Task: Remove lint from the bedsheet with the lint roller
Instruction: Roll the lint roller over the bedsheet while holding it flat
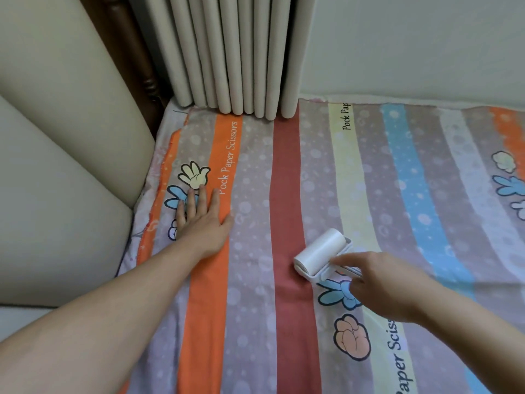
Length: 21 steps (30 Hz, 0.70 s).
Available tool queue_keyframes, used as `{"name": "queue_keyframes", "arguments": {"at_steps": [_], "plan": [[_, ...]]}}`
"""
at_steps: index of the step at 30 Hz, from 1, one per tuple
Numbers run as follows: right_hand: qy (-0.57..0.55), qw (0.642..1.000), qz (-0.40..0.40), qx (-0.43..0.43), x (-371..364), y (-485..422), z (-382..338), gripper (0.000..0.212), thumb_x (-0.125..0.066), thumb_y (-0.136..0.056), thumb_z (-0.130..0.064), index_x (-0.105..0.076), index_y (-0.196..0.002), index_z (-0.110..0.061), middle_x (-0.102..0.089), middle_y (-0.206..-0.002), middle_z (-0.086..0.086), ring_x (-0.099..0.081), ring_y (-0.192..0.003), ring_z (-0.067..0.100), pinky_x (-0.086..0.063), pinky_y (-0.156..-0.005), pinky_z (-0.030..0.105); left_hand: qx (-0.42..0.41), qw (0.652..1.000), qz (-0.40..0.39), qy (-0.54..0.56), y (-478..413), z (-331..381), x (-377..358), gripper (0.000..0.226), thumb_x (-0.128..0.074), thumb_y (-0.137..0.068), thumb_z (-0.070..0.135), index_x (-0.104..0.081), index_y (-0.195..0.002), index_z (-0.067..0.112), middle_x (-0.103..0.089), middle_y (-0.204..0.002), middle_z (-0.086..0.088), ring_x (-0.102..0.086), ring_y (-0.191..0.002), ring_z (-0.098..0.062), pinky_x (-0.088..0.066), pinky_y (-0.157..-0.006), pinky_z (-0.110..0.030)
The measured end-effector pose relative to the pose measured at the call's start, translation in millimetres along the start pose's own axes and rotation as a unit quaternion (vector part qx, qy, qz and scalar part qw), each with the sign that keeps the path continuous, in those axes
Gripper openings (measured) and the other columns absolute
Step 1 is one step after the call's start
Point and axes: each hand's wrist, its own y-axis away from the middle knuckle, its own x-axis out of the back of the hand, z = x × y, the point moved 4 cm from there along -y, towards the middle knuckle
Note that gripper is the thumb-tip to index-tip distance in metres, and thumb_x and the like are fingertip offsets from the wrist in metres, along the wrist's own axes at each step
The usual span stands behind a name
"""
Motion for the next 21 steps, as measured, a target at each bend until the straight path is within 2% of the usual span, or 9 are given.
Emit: {"name": "queue_keyframes", "arguments": {"at_steps": [2,6,9,13,14,16,17,19,21], "plan": [[0.001,1.0,-0.016,-0.009,3.9,7.6,3.8,0.057,-0.043,-0.086,-0.024,-0.042,-0.134,-0.054,-0.057,-0.118,-0.015,-0.049,-0.069,0.003,-0.045,-0.063,0.023,-0.004,1.0,0.002,-0.015,5.9,-0.9,1.5,0.074,-0.021,-0.103,0.058,0.013,-0.161,0.026,0.024,-0.167,-0.005,0.025,-0.153,-0.026,0.015,-0.123,-0.046],[0.007,0.998,-0.056,-0.013,21.0,19.1,12.4,0.055,-0.045,-0.084,-0.023,-0.048,-0.124,-0.061,-0.059,-0.106,-0.023,-0.061,-0.072,0.002,-0.051,-0.07,0.017,-0.007,1.0,0.022,-0.019,9.8,-9.4,4.1,0.076,-0.02,-0.102,0.062,0.008,-0.162,0.025,0.021,-0.168,-0.005,0.023,-0.153,-0.023,0.012,-0.124,-0.042],[0.003,0.999,-0.038,-0.011,48.3,19.5,9.2,0.05,-0.049,-0.084,-0.026,-0.051,-0.112,-0.067,-0.06,-0.073,-0.023,-0.057,-0.059,-0.002,-0.045,-0.057,0.014,0.007,0.998,0.057,0.001,10.5,-16.3,3.2,0.074,-0.026,-0.102,0.054,0.0,-0.163,0.021,0.016,-0.169,-0.008,0.022,-0.154,-0.021,0.011,-0.124,-0.041],[-0.129,0.99,0.034,0.035,67.9,-4.2,-39.3,0.048,-0.05,-0.088,-0.023,-0.053,-0.106,-0.068,-0.063,-0.065,-0.011,-0.047,-0.044,0.004,-0.038,-0.046,0.015,0.004,0.997,0.076,0.031,10.4,-18.6,-3.1,0.072,-0.029,-0.103,0.045,0.002,-0.163,0.019,0.018,-0.168,-0.007,0.024,-0.153,-0.019,0.013,-0.123,-0.04],[-0.135,0.988,0.054,0.05,67.7,-19.3,-56.7,0.05,-0.049,-0.089,-0.02,-0.053,-0.113,-0.063,-0.06,-0.067,-0.01,-0.046,-0.043,0.004,-0.036,-0.043,0.013,0.002,0.996,0.078,0.033,8.6,-20.0,-4.9,0.072,-0.028,-0.103,0.045,0.003,-0.162,0.019,0.019,-0.168,-0.006,0.024,-0.153,-0.019,0.012,-0.124,-0.04],[-0.113,0.985,0.098,0.085,63.0,-54.0,-92.7,0.052,-0.045,-0.092,-0.017,-0.05,-0.13,-0.051,-0.058,-0.085,-0.011,-0.049,-0.053,0.002,-0.034,-0.046,0.013,-0.005,0.996,0.083,0.034,5.0,-22.3,-9.6,0.074,-0.021,-0.098,0.047,0.005,-0.162,0.019,0.021,-0.168,-0.006,0.025,-0.153,-0.018,0.012,-0.124,-0.04],[-0.108,0.982,0.117,0.097,59.6,-72.6,-108.7,0.053,-0.044,-0.093,-0.016,-0.047,-0.136,-0.046,-0.061,-0.099,-0.006,-0.055,-0.066,0.004,-0.037,-0.053,0.016,-0.006,0.996,0.087,0.034,4.1,-23.3,-11.6,0.078,-0.014,-0.093,0.049,0.005,-0.162,0.019,0.021,-0.168,-0.006,0.025,-0.152,-0.018,0.012,-0.124,-0.04],[-0.126,0.977,0.141,0.099,54.5,-107.8,-133.1,0.053,-0.043,-0.094,-0.015,-0.043,-0.142,-0.039,-0.059,-0.128,0.001,-0.06,-0.099,0.02,-0.043,-0.069,0.023,-0.007,0.995,0.093,0.036,4.5,-23.4,-13.7,0.087,-0.001,-0.081,0.051,0.007,-0.162,0.02,0.021,-0.168,-0.006,0.026,-0.152,-0.018,0.014,-0.122,-0.04],[-0.144,0.975,0.143,0.086,48.9,-132.0,-145.8,0.056,-0.042,-0.092,-0.015,-0.041,-0.144,-0.038,-0.056,-0.136,0.003,-0.058,-0.109,0.026,-0.05,-0.082,0.03,-0.006,0.995,0.093,0.043,5.8,-23.4,-14.2,0.09,0.003,-0.077,0.051,0.01,-0.161,0.021,0.022,-0.168,-0.005,0.027,-0.151,-0.017,0.015,-0.121,-0.039]]}}
